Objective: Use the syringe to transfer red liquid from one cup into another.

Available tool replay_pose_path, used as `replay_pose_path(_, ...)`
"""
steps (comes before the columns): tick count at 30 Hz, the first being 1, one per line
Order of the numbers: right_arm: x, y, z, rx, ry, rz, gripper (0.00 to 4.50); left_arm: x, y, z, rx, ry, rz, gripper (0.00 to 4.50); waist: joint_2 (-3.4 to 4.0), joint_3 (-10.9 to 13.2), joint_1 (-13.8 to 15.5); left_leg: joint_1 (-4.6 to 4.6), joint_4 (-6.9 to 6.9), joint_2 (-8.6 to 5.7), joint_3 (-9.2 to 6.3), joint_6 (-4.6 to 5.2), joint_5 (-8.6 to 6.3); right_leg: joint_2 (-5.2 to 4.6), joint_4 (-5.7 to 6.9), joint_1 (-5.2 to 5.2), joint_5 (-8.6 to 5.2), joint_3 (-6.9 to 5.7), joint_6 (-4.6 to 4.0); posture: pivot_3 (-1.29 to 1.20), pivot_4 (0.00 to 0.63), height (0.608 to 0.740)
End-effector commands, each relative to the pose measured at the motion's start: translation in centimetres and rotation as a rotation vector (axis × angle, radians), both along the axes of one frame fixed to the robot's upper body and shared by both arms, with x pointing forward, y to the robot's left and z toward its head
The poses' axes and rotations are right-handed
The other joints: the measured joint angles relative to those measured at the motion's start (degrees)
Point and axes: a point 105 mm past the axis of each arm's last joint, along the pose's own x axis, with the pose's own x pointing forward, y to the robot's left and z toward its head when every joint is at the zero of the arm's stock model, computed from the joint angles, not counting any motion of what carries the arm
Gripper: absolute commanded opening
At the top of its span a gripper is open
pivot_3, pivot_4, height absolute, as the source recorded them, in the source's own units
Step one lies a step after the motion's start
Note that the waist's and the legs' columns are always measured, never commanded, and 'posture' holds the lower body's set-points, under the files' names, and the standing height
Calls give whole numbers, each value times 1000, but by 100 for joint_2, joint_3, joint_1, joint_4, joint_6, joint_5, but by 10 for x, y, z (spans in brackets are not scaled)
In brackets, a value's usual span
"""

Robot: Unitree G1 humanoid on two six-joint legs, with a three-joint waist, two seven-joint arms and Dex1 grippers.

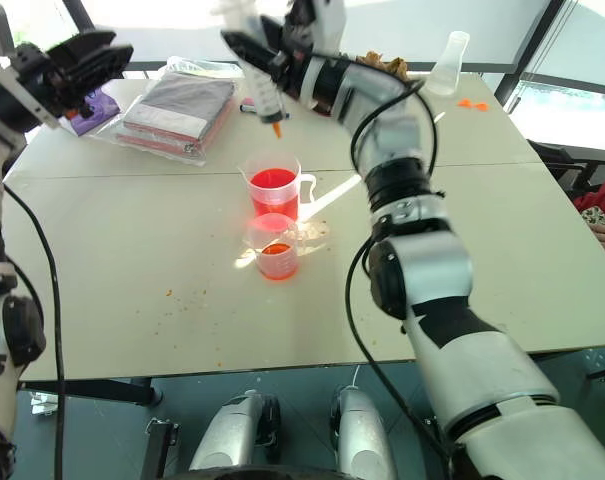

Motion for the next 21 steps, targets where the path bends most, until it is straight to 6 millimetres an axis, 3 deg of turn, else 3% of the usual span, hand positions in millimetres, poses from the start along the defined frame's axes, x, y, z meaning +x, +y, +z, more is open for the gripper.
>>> replay_pose_path(1, -4, 1, 11, 50, -88, -16, 1459, -4, -13, 30, 19, -79, -64, 2025, -1, 1, 2, -6, 2, 0, -2, -1, 1, 1, 0, -3, 1, -3, 1, 0, 150, 740)
replay_pose_path(8, -2, 9, -4, 77, -46, -4, 1459, 1, -34, 42, 44, -105, -146, 2025, 1, 1, -22, -11, 2, 1, -4, 1, 0, 1, -6, -6, 0, -5, 3, 0, 150, 740)
replay_pose_path(21, -7, 19, -13, 75, -30, 29, 1459, 14, -63, 19, 147, -78, -213, 2025, 1, 2, -11, -13, 8, 1, -8, 2, 0, 1, 0, -6, 0, -5, 3, 0, 150, 740)
